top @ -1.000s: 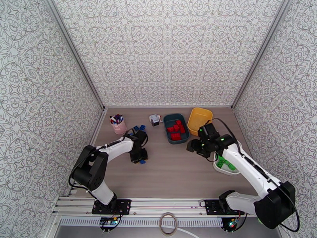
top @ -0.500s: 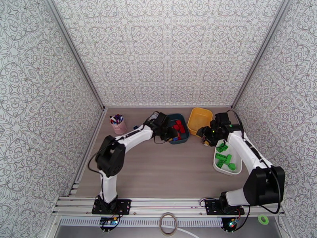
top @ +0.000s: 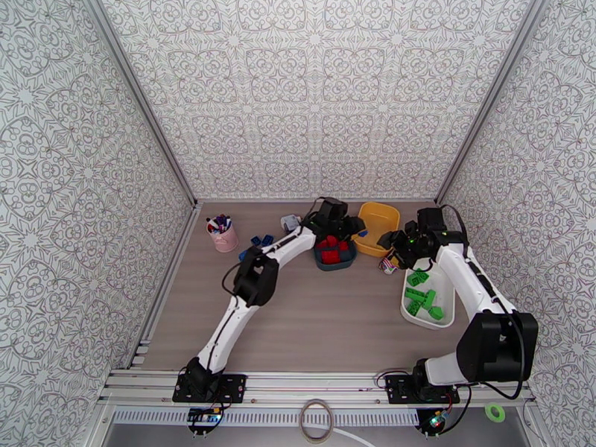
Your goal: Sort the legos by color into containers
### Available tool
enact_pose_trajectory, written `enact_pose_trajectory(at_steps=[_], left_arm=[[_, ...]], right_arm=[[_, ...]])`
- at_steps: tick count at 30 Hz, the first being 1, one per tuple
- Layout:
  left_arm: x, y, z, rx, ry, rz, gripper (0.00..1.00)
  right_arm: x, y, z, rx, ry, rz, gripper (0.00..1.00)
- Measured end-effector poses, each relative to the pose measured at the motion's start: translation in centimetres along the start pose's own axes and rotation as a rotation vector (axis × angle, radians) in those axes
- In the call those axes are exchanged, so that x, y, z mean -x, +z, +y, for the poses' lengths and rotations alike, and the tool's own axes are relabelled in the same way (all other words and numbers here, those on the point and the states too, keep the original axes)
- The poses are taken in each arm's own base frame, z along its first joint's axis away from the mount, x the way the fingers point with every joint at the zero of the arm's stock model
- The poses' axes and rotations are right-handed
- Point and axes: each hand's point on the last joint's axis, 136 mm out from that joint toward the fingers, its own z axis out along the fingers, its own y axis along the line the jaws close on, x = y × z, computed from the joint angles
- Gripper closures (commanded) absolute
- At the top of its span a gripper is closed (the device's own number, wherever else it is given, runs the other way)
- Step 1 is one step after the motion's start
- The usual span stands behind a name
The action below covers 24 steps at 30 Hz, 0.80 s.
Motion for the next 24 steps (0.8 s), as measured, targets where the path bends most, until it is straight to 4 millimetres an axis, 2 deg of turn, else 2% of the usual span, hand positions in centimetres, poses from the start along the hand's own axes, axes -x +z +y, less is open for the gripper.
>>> enact_pose_trajectory(at_steps=[3, 7, 11, 14, 18, 22, 24], left_arm=[[0.3, 1.2, -0.7, -0.039, -0.014, -0.006, 0.17], [0.1, 1.3, -1.0, -0.048, -0.023, -0.003, 0.16], [0.3, 0.5, -0.9, -0.042, -0.025, -0.009, 0.17], [0.0, -0.9, -1.5, -0.025, -0.014, -0.01, 0.18], [-0.2, -5.0, -4.8, -0.008, 0.053, -0.038, 0.18], [-0.8, -11.3, -9.4, 0.033, 0.17, -0.102, 0.17], [-0.9, -14.7, -11.0, 0.076, 0.225, -0.149, 0.17]], right_arm=[[-0.2, 0.0, 0.0, 0.002, 0.002, 0.008, 0.38], [-0.4, -0.1, -0.1, -0.002, -0.002, 0.013, 0.37], [-0.8, -0.9, 0.1, 0.002, -0.029, 0.007, 0.37], [-1.1, -1.5, 0.3, 0.006, -0.056, 0.001, 0.37], [-1.4, -1.8, 0.3, -0.001, -0.084, 0.004, 0.37], [-2.2, -1.5, 0.8, -0.017, -0.134, 0.016, 0.37], [-3.1, -1.1, 1.5, -0.021, -0.171, 0.028, 0.37]])
